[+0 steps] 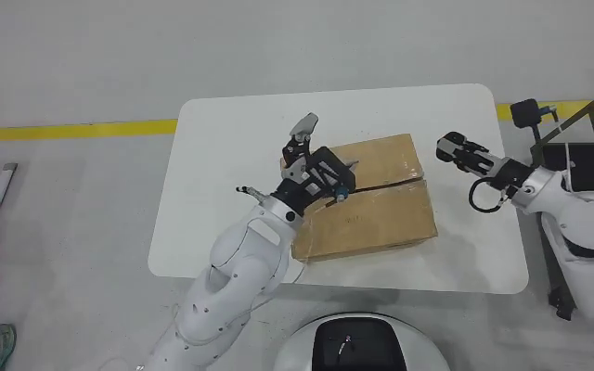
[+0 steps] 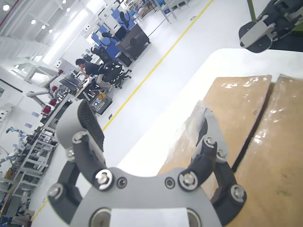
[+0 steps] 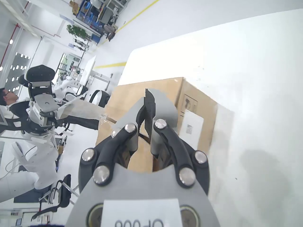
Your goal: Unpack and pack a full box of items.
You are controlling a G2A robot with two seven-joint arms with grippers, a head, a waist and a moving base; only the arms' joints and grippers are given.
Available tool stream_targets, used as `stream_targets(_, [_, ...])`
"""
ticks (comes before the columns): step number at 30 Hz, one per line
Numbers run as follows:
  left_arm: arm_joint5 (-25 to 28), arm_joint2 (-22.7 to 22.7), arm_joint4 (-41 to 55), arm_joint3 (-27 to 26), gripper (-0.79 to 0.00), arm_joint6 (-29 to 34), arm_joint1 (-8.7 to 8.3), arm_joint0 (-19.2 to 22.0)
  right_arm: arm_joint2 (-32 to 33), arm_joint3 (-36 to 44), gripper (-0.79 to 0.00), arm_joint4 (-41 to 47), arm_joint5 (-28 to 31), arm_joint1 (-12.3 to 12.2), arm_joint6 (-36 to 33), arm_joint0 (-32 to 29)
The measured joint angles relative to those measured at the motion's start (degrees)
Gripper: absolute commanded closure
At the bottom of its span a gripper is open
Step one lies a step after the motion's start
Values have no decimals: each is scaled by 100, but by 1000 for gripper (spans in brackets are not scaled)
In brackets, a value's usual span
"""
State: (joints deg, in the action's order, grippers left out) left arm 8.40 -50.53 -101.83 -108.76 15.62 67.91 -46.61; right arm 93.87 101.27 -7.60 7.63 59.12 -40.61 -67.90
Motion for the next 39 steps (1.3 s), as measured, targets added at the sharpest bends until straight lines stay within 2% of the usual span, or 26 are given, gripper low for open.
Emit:
stream_targets(10, [222,1074,-335,430,-785,-100,401,725,709,239,-3,262,191,-55,113,-856])
stream_targets(11, [225,1182,-368,488,-785,-87,454,797,747,251,-28,284,206,-57,133,-915])
stream_targets(13, [207,1312,-389,548,-785,-63,531,885,787,274,-179,321,210,-59,160,-988])
stream_targets(16, [152,1398,-320,580,-785,-4,635,961,817,325,-357,372,229,-64,160,-1064])
stream_targets(18, [134,1347,-273,571,-785,70,671,955,816,338,-379,453,266,-68,118,-1075])
stream_targets(20, [114,1207,-237,507,-785,234,677,892,801,370,-363,516,311,-73,74,-1051])
stream_targets(21, [111,1121,-223,459,-785,329,671,852,787,393,-320,529,334,-75,58,-1032])
stream_targets(24, [93,698,-126,216,-785,659,616,634,708,495,-31,461,367,-82,50,-945])
stream_targets(25, [90,547,-103,118,-533,754,591,541,674,514,0,411,364,-84,65,-911])
stream_targets(26, [89,334,-93,-19,-339,860,554,402,619,539,0,327,358,-85,98,-856])
stream_targets(27, [84,165,-117,-119,-249,938,522,285,567,561,0,252,364,-86,121,-810])
stream_targets(28, [84,-6,-163,-215,-58,1021,489,158,507,582,0,181,377,-86,146,-760])
stream_targets(29, [90,-234,-206,-344,0,1134,447,-24,417,606,0,92,397,-85,185,-689])
stream_targets(34, [73,-1187,-265,-809,0,1527,300,-797,-84,764,0,-441,485,-67,358,-338])
stream_targets(39, [-115,-2143,-272,-1067,0,1829,200,-1600,-876,849,0,-1000,613,-13,472,175])
